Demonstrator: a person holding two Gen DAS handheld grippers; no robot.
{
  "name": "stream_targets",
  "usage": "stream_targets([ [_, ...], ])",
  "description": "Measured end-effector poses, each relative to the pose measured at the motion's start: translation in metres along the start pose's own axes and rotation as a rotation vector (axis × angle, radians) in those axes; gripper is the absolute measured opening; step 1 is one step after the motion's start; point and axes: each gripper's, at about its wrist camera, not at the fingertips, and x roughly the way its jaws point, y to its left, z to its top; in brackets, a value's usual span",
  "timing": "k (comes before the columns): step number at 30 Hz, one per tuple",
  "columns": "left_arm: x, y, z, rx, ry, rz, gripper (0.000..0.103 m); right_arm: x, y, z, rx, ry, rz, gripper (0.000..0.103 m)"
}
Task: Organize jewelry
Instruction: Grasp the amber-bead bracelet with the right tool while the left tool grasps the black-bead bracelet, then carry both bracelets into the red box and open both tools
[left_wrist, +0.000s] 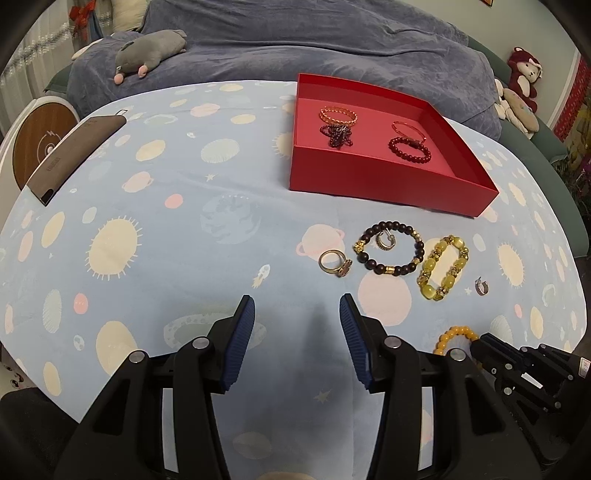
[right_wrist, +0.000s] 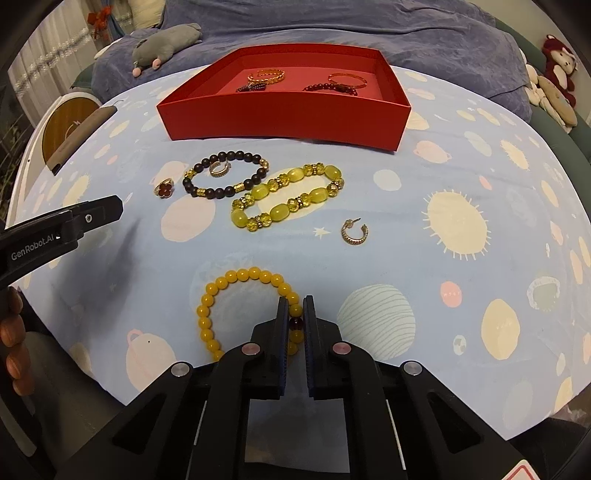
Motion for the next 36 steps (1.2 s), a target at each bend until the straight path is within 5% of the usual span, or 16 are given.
stream_targets([
  [16, 0.042, -0.041, 0.039, 0.079, 0.000, -0.068, 0.045, 0.005, -0.033, 0.021, 0.119, -0.018, 0.030, 0.007],
  [24, 0.059, -0.049, 0.036, 0.138, 0.015, -0.054, 0.031, 0.008, -0.035, 0.024, 0.132, -0.015, 0.050, 0.007],
  [28, 0.058, -0.049, 0.036, 0.148, 0.007, -0.047, 0.011, 0.007, -0.035, 0.025, 0.136, -0.017, 0.055, 0.007],
  [36, 0.038, -0.043, 0.040, 0.099, 0.013, -0.115, 0.008, -0.006, -0.036, 0.031, 0.134, -0.043, 0.053, 0.007],
])
